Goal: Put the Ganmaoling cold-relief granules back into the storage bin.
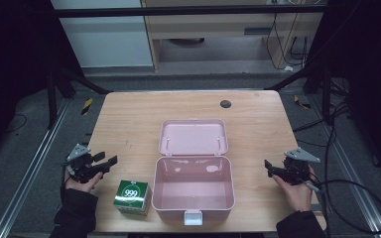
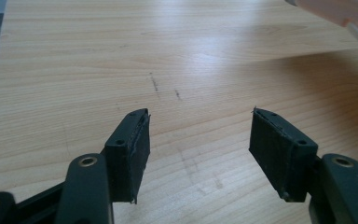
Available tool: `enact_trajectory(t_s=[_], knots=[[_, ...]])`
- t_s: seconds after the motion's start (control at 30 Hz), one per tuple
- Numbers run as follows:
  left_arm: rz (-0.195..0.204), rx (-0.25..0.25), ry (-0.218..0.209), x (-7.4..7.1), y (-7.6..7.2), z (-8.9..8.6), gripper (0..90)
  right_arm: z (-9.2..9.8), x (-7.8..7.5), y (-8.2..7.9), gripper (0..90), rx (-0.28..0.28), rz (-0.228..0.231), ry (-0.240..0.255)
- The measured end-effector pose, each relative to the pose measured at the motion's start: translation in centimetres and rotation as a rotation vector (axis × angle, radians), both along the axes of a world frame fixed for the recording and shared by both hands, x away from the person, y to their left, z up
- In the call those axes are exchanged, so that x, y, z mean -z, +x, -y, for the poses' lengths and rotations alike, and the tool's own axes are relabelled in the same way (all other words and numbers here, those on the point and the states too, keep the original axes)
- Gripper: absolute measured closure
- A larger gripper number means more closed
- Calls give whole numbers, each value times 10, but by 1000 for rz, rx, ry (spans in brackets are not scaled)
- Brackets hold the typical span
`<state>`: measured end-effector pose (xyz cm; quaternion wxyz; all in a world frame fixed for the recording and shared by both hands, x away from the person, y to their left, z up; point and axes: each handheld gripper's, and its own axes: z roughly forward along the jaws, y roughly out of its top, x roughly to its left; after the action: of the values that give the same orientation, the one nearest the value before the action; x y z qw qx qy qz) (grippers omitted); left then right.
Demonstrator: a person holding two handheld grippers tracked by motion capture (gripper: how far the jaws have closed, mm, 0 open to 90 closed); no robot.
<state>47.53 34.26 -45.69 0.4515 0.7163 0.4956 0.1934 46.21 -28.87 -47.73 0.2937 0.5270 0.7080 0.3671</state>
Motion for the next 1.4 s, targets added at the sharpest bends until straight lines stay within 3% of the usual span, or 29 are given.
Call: enact_trajectory(t_s=[0.27, 0.8, 1.13, 1.4], knots=[[1, 131, 16, -12, 0, 2, 393, -4, 3, 0, 143, -22, -21, -23], [3, 383, 139, -51, -2, 6, 305, -3, 3, -3, 123, -22, -24, -39], [-26, 573, 274, -67, -6, 22, 234, -3, 5, -3, 108, -28, -29, -47], [-54, 672, 387, -78, -7, 35, 212, -3, 4, -3, 98, -25, -27, -57]])
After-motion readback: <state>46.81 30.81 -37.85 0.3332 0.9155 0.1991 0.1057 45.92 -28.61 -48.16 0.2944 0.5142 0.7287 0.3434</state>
